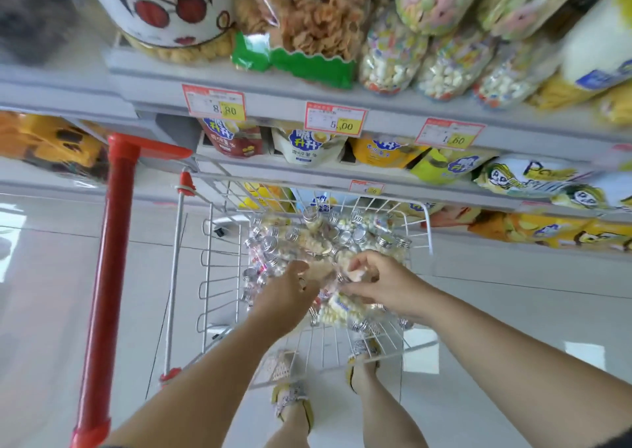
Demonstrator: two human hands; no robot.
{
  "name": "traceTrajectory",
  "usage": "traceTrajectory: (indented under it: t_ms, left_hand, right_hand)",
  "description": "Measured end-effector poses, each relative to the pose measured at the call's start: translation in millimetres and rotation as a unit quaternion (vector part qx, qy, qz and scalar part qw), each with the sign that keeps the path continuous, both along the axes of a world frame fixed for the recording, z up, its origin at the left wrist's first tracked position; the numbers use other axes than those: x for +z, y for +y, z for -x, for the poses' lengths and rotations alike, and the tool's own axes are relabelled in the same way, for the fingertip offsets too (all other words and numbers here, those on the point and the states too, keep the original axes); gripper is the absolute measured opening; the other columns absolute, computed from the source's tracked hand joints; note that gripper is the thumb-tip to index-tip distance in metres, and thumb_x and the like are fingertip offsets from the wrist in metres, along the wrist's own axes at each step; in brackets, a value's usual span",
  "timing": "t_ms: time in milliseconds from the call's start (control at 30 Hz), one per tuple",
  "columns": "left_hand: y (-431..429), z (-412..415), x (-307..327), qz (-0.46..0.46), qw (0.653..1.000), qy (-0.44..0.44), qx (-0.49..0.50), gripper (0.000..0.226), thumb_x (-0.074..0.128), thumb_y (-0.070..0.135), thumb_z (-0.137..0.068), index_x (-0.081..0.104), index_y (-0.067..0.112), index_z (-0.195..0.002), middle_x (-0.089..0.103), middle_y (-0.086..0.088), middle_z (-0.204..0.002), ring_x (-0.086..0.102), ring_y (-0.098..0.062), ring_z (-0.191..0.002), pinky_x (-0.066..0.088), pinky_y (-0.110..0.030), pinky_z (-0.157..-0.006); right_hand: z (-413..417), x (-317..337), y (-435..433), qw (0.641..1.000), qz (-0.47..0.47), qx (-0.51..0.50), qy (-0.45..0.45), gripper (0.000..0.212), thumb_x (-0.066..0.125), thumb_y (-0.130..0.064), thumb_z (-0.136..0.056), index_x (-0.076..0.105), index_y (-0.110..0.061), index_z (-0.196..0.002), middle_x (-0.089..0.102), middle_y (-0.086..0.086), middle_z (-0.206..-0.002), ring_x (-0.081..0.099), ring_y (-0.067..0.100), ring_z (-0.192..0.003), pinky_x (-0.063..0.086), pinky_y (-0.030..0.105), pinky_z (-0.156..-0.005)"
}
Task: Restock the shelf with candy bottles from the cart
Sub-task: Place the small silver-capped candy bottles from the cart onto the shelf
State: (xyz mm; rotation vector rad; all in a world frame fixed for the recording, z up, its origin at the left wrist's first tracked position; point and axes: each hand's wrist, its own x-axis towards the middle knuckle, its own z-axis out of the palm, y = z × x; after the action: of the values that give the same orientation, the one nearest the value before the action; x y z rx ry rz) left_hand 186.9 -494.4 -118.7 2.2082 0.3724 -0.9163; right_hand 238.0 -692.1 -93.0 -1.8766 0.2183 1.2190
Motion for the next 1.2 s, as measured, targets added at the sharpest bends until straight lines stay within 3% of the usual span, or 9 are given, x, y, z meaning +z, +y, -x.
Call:
traceTrajectory:
  t_ms: [167, 400, 567, 667, 767, 867, 1000, 1100, 1200]
  left_hand:
    - [17.6, -0.2, 106.4, 0.119, 0.983, -0.055, 0.130, 0.017, 0.052, 0.040, -0.098, 0.056, 0.025, -0.105, 0.065, 0.001, -0.067, 0.059, -0.012, -0.056, 0.047, -0.028, -0.057]
    - [16.2, -12.3, 245.5, 0.213, 0.935, -0.136, 0.250, 0.035, 0.051, 0.036, -0.101, 0.049, 0.013, -0.074, 0.044, 0.004, -0.053, 0.040, -0.012, -0.049, 0.037, -0.020, -0.049]
    - [-7.5, -32.0, 326.1, 0.269, 0.877, -0.119, 0.379, 0.048, 0.057, 0.055, -0.091, 0.046, 0.015, -0.067, 0.044, -0.001, -0.050, 0.044, -0.014, -0.049, 0.040, -0.026, -0.060]
    - [-30.6, -39.9, 362.8, 0.374, 0.805, -0.063, 0.456, 0.056, 0.065, 0.062, -0.082, 0.060, 0.007, -0.091, 0.062, -0.013, -0.081, 0.065, -0.024, -0.083, 0.057, -0.039, -0.081]
    - [-58.0, -46.2, 393.6, 0.511, 0.689, -0.002, 0.514, 0.077, 0.065, 0.067, -0.080, 0.054, 0.006, -0.126, 0.064, -0.013, -0.110, 0.068, -0.029, -0.099, 0.058, -0.042, -0.077]
    - [-85.3, -51.6, 417.2, 0.569, 0.629, 0.020, 0.529, 0.077, 0.055, 0.069, -0.086, 0.048, 0.006, -0.131, 0.063, -0.017, -0.118, 0.072, -0.032, -0.095, 0.059, -0.043, -0.066]
    - [-104.4, -61.8, 435.4, 0.586, 0.675, 0.015, 0.449, 0.074, 0.051, 0.065, -0.090, 0.057, -0.001, -0.122, 0.071, -0.018, -0.111, 0.073, -0.031, -0.091, 0.060, -0.046, -0.076]
    - [-107.8, -69.5, 443.8, 0.570, 0.732, -0.019, 0.373, 0.035, 0.056, 0.033, -0.095, 0.056, 0.002, -0.111, 0.069, -0.017, -0.097, 0.068, -0.032, -0.091, 0.056, -0.049, -0.088]
    - [-107.9, -80.9, 444.4, 0.525, 0.791, -0.082, 0.305, 0.027, 0.061, 0.019, -0.087, 0.057, 0.002, -0.108, 0.066, -0.024, -0.117, 0.065, -0.035, -0.110, 0.050, -0.051, -0.099]
  right_hand:
    - [-1.2, 95.4, -7.3, 0.943, -0.194, -0.239, 0.126, 0.032, 0.073, -0.004, -0.081, 0.046, -0.015, -0.095, 0.066, 0.016, -0.088, 0.062, 0.031, -0.082, 0.051, 0.036, -0.068]
    - [-4.1, 237.9, -16.1, 0.884, -0.337, -0.295, 0.135, 0.024, 0.062, -0.002, -0.081, 0.049, -0.020, -0.075, 0.059, 0.006, -0.071, 0.062, 0.028, -0.067, 0.056, 0.033, -0.057]
    - [-17.2, 308.6, -37.0, 0.862, -0.383, -0.302, 0.137, 0.039, 0.083, -0.007, -0.064, 0.062, -0.021, -0.093, 0.054, 0.021, -0.099, 0.064, 0.024, -0.055, 0.056, 0.033, -0.053]
    - [-19.9, 341.8, -50.3, 0.841, -0.429, -0.289, 0.159, 0.037, 0.058, -0.016, -0.083, 0.065, -0.014, -0.119, 0.064, 0.024, -0.111, 0.061, 0.021, -0.054, 0.056, 0.032, -0.055]
    - [-20.2, 366.7, -62.0, 0.825, -0.466, -0.273, 0.169, 0.038, 0.047, -0.028, -0.086, 0.077, -0.008, -0.099, 0.069, 0.019, -0.097, 0.061, 0.023, -0.058, 0.055, 0.033, -0.058]
    - [-22.4, 384.5, -74.4, 0.816, -0.486, -0.272, 0.156, 0.044, 0.046, -0.034, -0.086, 0.077, -0.004, -0.091, 0.069, 0.017, -0.090, 0.061, 0.023, -0.058, 0.054, 0.032, -0.059]
    - [-31.6, 401.4, -91.9, 0.801, -0.523, -0.257, 0.138, 0.040, 0.075, -0.032, -0.072, 0.076, -0.005, -0.102, 0.070, 0.017, -0.099, 0.060, 0.020, -0.060, 0.054, 0.031, -0.063]
    - [-37.5, 409.9, -99.7, 0.801, -0.512, -0.294, 0.101, 0.053, 0.096, -0.021, -0.053, 0.077, -0.008, -0.101, 0.069, 0.019, -0.106, 0.056, 0.016, -0.057, 0.055, 0.029, -0.056]
    - [-43.5, 414.4, -103.7, 0.808, -0.482, -0.334, 0.050, 0.060, 0.093, -0.006, -0.050, 0.070, -0.004, -0.106, 0.066, 0.017, -0.105, 0.054, 0.013, -0.056, 0.055, 0.026, -0.052]
